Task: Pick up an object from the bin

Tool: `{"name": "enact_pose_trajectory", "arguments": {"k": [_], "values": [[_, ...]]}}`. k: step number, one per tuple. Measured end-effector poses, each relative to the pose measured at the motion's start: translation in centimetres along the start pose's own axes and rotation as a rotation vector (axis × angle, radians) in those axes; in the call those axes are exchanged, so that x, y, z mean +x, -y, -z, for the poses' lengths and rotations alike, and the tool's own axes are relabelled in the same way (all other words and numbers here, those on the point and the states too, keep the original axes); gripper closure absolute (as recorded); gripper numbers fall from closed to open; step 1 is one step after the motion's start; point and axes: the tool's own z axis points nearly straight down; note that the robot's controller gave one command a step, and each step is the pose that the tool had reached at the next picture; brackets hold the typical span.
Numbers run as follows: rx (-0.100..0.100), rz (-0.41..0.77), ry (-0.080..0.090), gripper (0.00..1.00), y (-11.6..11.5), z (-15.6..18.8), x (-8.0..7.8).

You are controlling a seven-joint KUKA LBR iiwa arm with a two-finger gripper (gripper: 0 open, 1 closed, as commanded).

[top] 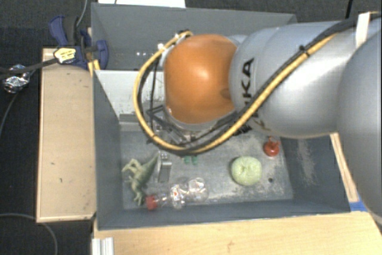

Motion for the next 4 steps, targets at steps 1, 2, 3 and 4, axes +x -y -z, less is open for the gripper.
{"name": "enact_pose_trajectory", "arguments": {"k": [1,2,3,4], "values": [[-0.002,-0.005,0.008,0.00,0.1,0.4,-0.2],[-0.002,0.110,0.010,0.00,-0.7,-2.9,-1.1],[-0.001,0.431,0.012,0.00,-2.9,-5.6,-2.2],[0.000,0.539,0.011,0.00,-2.5,-7.4,-2.9]]}}
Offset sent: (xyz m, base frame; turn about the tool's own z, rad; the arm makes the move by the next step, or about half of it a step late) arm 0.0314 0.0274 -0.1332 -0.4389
